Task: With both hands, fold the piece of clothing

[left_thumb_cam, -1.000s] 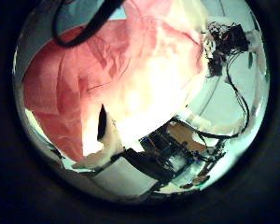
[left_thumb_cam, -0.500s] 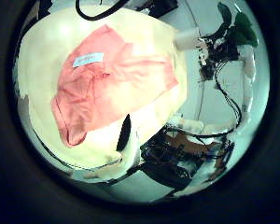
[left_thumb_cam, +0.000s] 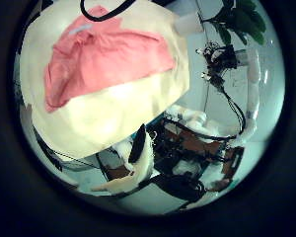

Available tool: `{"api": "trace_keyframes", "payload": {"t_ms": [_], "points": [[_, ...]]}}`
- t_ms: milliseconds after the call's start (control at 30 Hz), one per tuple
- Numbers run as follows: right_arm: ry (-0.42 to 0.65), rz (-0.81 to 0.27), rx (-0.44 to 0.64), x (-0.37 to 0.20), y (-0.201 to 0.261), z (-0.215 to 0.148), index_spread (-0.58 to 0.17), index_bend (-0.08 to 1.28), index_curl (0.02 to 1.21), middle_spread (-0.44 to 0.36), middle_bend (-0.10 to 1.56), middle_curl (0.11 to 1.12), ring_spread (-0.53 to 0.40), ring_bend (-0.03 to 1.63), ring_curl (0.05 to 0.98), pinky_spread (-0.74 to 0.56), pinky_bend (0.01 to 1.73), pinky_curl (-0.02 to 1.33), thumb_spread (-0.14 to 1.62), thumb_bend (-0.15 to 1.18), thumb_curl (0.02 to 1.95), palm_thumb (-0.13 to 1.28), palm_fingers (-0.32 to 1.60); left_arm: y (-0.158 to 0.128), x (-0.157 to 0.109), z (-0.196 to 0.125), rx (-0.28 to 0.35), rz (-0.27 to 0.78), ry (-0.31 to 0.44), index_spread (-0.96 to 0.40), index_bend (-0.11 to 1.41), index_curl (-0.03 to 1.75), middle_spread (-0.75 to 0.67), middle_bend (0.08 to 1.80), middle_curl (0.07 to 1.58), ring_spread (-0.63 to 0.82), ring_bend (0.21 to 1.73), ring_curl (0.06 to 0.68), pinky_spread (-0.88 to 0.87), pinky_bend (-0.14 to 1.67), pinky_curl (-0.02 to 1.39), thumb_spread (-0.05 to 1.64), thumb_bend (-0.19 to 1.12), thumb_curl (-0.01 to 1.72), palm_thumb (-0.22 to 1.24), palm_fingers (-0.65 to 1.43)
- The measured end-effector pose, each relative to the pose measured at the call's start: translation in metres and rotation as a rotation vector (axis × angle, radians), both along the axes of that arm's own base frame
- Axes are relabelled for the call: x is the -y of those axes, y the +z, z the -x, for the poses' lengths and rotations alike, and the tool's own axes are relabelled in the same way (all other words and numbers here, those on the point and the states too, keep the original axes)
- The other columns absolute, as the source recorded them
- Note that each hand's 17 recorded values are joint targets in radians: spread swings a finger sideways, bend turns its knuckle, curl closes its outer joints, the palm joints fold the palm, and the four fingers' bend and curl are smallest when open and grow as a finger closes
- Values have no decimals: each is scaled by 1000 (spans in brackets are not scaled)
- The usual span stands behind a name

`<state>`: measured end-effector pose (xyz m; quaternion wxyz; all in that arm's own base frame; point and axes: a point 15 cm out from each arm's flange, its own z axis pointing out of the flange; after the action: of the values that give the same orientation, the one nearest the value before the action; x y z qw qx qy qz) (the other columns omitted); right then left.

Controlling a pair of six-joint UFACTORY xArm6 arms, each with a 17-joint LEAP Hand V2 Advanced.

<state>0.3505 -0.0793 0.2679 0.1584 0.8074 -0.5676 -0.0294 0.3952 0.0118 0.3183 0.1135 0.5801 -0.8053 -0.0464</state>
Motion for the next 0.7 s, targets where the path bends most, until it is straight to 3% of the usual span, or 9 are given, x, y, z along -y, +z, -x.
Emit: {"api": "trace_keyframes", "payload": {"t_ms": [200,400,700], "points": [[25,-14,-129,-7,-54,3,-317,213,431,-46,331,407,33,457,295,257,373,467,1073,-14,241,471,42,-49,19,35,-29,12,-3,114,114,185,474,171,252,622,456,198,598,326,284,1005,-26,306,248,-124],[79,-53,-41,-17,-92,-39,-310,181,394,-30,279,378,45,400,271,253,325,422,1014,-14,273,548,96,-63,31,44,-61,29,4,124,116,168,467,176,247,624,453,202,598,315,289,1016,-24,304,254,-112],[123,-66,-47,-36,-133,-64,-298,179,362,-32,247,361,43,345,251,225,266,374,974,-16,309,662,182,-68,35,51,-81,27,8,131,122,158,470,177,243,625,442,204,599,302,296,1028,-24,302,273,-105]]}}
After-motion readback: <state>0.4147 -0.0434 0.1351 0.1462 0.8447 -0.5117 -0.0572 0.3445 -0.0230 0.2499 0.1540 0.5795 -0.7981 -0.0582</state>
